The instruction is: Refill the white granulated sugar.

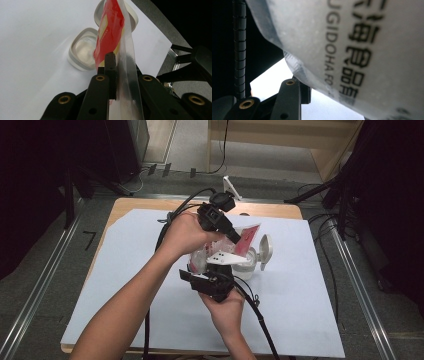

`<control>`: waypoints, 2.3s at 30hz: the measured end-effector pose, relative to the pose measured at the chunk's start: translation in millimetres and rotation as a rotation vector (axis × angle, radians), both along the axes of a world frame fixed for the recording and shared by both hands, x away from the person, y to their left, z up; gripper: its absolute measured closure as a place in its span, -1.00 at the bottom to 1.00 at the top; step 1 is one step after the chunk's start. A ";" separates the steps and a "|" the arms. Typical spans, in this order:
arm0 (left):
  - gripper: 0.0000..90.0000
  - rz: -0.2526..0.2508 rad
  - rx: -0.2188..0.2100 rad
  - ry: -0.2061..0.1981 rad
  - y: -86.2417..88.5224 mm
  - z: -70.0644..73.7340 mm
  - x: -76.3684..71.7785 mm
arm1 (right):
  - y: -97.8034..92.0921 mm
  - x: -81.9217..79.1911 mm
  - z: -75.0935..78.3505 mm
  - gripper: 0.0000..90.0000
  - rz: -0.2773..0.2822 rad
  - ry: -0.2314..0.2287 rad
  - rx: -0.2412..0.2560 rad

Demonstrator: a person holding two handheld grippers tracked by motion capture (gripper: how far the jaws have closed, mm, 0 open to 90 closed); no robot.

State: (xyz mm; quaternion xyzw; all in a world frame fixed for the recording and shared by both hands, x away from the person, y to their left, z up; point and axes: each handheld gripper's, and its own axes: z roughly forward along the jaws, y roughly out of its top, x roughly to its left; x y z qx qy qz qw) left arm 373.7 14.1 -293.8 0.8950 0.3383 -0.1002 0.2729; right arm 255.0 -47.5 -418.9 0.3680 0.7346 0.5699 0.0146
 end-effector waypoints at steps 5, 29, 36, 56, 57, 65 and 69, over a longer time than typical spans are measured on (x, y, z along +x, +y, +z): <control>0.89 0.000 0.004 -0.001 -0.5 0.7 1.1 | -0.3 0.5 0.5 0.40 -0.004 -0.012 -0.007; 0.89 0.011 0.022 -0.008 1.9 5.1 1.2 | 1.3 0.3 3.6 0.40 0.004 -0.006 0.011; 0.89 0.013 0.031 -0.014 2.5 5.5 -0.4 | 3.0 0.0 3.5 0.41 0.005 -0.007 0.010; 0.89 0.018 0.047 -0.016 7.4 3.5 1.0 | 8.9 -0.3 3.3 0.41 0.013 -0.009 -0.004; 0.89 0.018 0.047 -0.016 7.4 3.5 1.0 | 8.9 -0.3 3.3 0.41 0.013 -0.009 -0.004; 0.89 0.016 0.052 -0.009 6.7 4.1 1.5 | 10.7 -0.8 3.7 0.38 0.012 -0.011 -0.003; 0.89 0.021 0.047 -0.017 4.8 4.1 0.6 | 9.5 -0.9 3.9 0.41 0.003 -0.015 -0.005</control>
